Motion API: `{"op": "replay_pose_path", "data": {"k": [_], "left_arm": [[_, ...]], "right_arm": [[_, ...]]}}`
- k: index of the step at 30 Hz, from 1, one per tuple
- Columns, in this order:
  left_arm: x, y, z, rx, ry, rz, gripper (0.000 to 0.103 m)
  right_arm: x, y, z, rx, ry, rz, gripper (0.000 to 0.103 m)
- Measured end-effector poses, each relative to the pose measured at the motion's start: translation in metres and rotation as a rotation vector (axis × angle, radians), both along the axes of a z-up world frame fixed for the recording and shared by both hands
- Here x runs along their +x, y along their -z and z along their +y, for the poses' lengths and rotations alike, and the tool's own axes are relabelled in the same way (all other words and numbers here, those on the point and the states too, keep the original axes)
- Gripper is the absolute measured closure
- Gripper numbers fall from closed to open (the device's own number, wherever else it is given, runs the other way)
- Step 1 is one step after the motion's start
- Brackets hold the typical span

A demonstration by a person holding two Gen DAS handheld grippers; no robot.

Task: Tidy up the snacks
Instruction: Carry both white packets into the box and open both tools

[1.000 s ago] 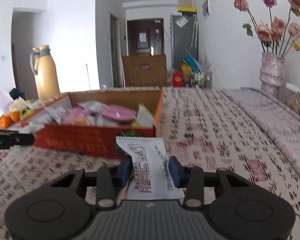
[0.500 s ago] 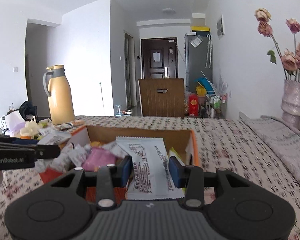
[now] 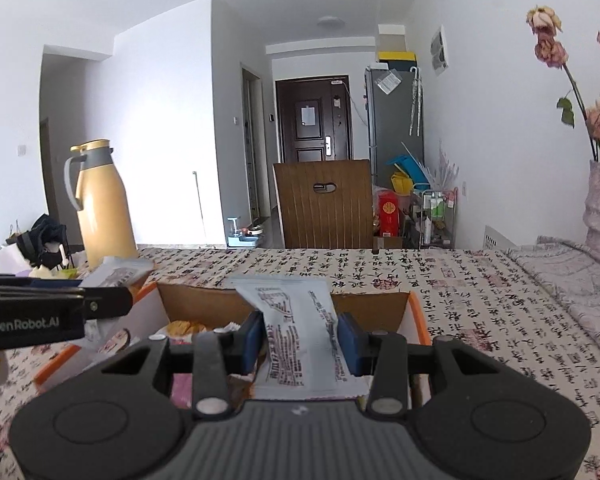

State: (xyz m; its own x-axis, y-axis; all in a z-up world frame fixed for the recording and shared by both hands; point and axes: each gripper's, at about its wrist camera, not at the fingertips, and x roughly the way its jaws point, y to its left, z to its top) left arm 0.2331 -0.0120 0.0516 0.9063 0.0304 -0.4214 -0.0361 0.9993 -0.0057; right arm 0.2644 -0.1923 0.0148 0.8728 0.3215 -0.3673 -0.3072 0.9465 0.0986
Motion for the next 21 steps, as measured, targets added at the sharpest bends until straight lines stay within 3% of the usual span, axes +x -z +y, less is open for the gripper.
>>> {"op": "replay_pose_path", "data": {"k": [7, 14, 15, 16, 17, 18, 19, 21], "left_arm": [[0.026, 0.023, 0.008, -0.018, -0.043, 0.006, 0.061], [0.024, 0.033, 0.015, -0.03, -0.03, 0.01, 0.06], [0.023, 0.033, 0.017, -0.034, -0.032, 0.006, 0.057], [0.022, 0.033, 0.018, -0.036, -0.04, 0.003, 0.05], [0.021, 0.032, 0.019, -0.038, -0.049, -0.003, 0.043], [0.02, 0.031, 0.021, -0.042, -0.063, -0.011, 0.02], [0.017, 0.029, 0.024, -0.047, -0.09, -0.026, 0.0], [0.013, 0.026, 0.029, -0.057, -0.118, -0.06, 0.0]], "right_arm": [[0.023, 0.022, 0.0, 0.002, 0.036, 0.028, 0.063], [0.025, 0.033, 0.001, -0.009, 0.042, 0.067, 0.063], [0.025, 0.033, 0.0, -0.008, 0.047, 0.069, 0.058], [0.025, 0.034, -0.001, -0.003, 0.057, 0.071, 0.039], [0.025, 0.033, -0.003, 0.003, 0.069, 0.076, 0.027], [0.024, 0.034, -0.004, 0.007, 0.081, 0.072, 0.01], [0.022, 0.034, -0.005, 0.008, 0.093, 0.065, 0.007], [0.021, 0.033, -0.008, 0.015, 0.102, 0.06, 0.001]]}}
